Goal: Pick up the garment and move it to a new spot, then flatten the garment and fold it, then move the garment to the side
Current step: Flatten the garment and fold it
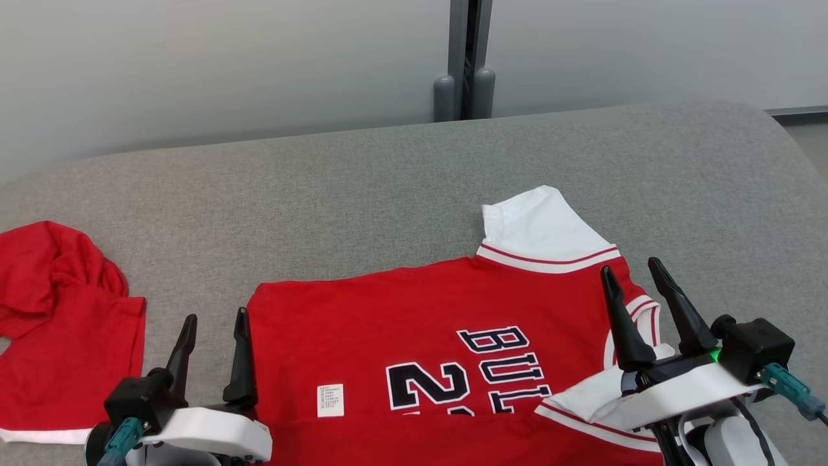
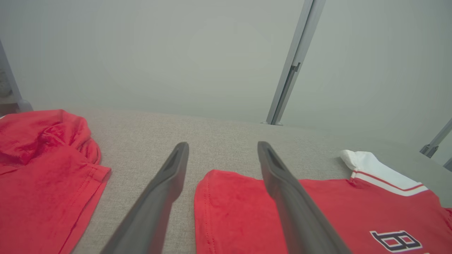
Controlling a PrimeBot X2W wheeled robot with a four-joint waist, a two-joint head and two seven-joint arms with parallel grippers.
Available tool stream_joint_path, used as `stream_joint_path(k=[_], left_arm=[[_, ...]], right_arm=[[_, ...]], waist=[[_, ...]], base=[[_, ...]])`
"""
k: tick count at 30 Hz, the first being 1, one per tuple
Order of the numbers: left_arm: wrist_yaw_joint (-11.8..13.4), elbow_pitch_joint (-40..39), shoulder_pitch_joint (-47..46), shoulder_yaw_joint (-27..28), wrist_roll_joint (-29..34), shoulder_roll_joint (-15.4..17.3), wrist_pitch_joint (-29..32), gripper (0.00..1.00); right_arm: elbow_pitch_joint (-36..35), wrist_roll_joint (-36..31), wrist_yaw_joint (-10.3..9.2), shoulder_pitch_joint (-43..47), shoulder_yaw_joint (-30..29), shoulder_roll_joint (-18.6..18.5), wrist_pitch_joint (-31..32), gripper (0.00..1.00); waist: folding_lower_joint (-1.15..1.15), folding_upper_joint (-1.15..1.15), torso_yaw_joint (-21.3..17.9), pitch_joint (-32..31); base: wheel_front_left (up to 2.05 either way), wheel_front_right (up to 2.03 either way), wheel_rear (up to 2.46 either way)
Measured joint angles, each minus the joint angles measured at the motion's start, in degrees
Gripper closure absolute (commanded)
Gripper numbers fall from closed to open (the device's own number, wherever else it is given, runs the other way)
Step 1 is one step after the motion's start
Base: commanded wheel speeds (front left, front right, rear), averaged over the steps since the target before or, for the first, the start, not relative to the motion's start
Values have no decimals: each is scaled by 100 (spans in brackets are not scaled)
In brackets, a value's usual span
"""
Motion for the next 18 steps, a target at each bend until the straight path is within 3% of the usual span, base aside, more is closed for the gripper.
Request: stream_joint_path(k=[6,18], left_arm=[[-143,619,-217,170,186,-90,-7,0],[-201,2184,-1600,101,364,221,385,0]], right_arm=[[-8,8,0,-70,-75,33,-9,0],[-110,244,0,-232,-120,91,-10,0]], waist=[[0,0,-146,130],[0,0,-432,630]], base=[[0,0,0],[0,0,0]])
